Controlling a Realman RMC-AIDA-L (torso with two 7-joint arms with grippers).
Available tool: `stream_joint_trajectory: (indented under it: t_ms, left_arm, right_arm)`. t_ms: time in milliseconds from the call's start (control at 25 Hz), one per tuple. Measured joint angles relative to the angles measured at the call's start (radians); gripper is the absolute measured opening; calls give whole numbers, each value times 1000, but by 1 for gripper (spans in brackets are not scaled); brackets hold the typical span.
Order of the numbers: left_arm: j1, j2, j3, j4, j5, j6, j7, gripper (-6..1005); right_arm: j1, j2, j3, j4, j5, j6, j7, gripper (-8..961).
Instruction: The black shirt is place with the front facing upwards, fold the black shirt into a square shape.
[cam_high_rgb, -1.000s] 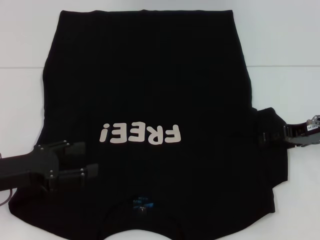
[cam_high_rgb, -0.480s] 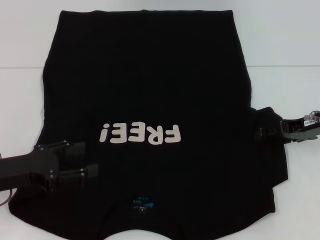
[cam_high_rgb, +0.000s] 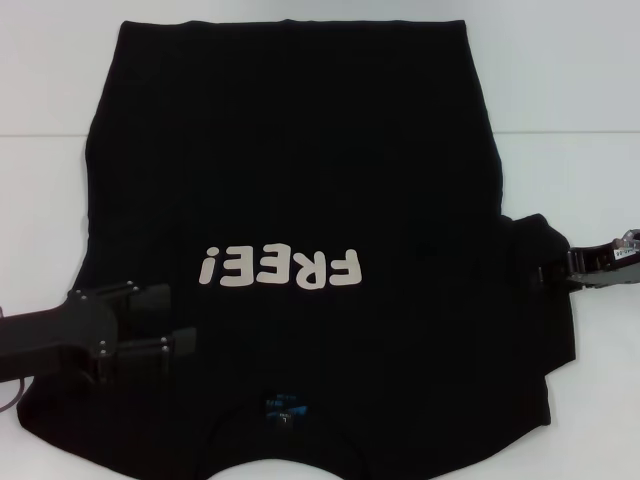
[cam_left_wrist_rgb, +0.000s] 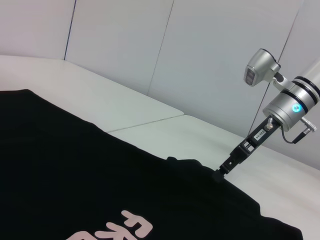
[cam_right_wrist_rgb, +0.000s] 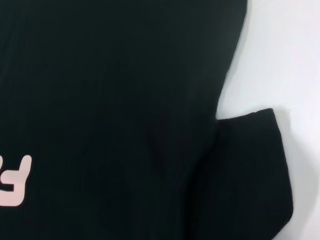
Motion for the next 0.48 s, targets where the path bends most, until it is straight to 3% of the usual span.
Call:
stream_joint_trajectory:
  t_ms: [80, 480]
  left_arm:
    - [1, 0, 0, 0, 0, 0, 0, 815]
    - [5, 1, 0, 0, -1, 0, 0, 816]
  right_arm:
    - [0, 0, -1, 0, 0, 1, 0, 565]
    - [0, -1, -4, 0, 0, 2, 1, 340]
